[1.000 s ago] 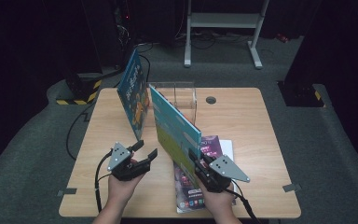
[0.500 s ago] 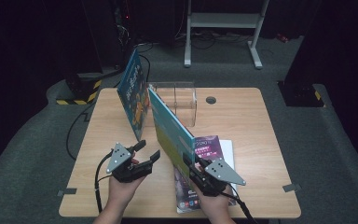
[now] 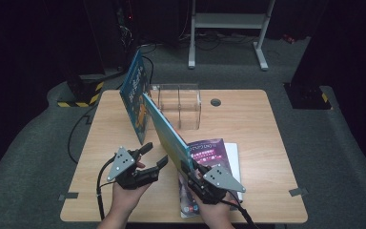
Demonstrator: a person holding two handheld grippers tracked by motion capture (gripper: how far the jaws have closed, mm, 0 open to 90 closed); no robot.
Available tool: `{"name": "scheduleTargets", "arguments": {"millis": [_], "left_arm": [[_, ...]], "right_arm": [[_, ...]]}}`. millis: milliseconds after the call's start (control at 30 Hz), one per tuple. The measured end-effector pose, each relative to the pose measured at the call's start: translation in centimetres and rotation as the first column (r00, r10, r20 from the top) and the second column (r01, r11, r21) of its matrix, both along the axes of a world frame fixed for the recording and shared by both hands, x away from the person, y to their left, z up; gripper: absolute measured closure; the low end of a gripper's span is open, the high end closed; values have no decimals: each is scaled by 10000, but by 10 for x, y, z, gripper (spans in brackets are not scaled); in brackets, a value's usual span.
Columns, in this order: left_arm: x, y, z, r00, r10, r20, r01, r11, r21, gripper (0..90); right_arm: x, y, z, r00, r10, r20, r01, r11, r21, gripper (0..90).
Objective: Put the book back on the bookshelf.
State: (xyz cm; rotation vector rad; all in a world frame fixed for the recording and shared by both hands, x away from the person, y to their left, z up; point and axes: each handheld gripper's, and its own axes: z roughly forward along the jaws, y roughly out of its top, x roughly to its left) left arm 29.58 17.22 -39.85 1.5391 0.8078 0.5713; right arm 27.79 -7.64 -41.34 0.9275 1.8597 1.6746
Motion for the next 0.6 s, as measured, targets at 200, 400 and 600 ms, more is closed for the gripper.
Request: {"name": "scheduleTargets", "arguments": {"millis": [200,400,600], "left_arm": [[0,-2,5,9993,361,89,-361,9993,-6,346],[6,-6,4,9946,1029,101,-1031,9943,261,436],[10,-16,4,9940,1086,118,-1090,9931,442,512]], "right_arm": [[-3,3,-1,10000,44,42,-44,10000,-44,722],[-4,5,-1,9998,188,69,-188,9998,-70,717],[-4,5,-1,9996,262,82,-261,9996,-110,714]]}}
